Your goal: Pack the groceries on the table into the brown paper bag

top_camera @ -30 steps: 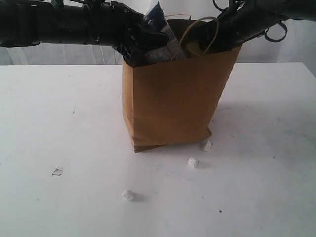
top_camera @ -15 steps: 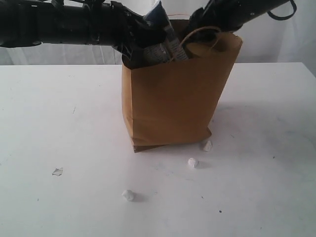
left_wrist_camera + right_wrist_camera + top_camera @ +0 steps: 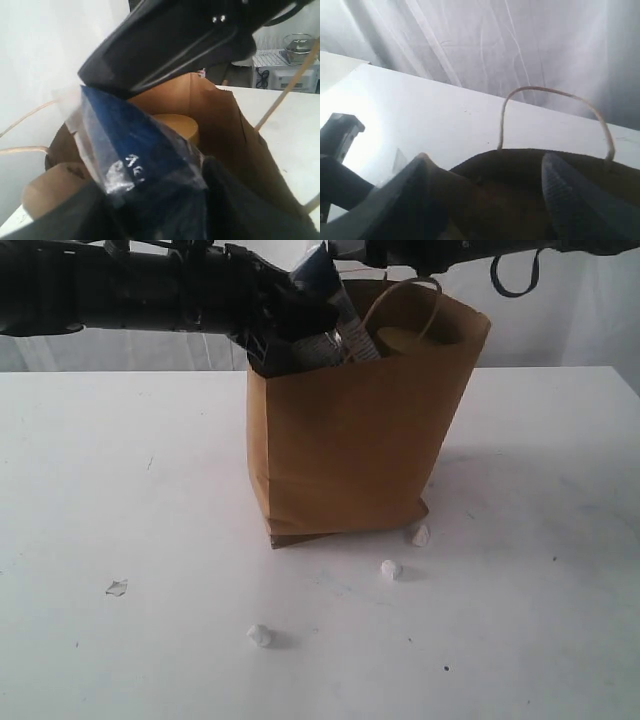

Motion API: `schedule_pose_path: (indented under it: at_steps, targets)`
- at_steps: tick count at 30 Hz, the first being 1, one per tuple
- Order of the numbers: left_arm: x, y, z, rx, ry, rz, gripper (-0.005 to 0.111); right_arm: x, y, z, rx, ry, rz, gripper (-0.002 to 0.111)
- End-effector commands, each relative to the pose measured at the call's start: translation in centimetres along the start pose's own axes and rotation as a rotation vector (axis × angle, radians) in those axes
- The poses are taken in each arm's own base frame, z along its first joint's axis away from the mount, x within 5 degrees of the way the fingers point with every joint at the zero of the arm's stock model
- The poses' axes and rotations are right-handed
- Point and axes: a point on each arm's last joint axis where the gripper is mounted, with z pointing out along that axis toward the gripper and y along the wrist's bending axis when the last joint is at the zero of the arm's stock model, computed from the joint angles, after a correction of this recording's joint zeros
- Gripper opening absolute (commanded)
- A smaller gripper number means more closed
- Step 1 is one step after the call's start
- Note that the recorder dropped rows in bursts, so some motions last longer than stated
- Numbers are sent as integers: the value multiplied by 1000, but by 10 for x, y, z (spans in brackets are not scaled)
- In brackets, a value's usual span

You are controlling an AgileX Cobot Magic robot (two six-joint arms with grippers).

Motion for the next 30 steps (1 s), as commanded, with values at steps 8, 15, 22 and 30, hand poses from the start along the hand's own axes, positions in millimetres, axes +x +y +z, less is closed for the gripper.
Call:
schedule_pose_path:
  at_steps: [8,15,22,30]
  targets:
    - [3,0,2,3,4,-4,53,5,40,13,-115,10,-164,61]
    - [3,0,2,6,10,3,53,-5,48,3,-135,-44,-124,61]
    - [3,0,2,6,10,3,53,-3,45,6,-119,-27,-144,61]
    - [3,0,2,6,10,3,53,1,39,13,-87,-29,-134,22]
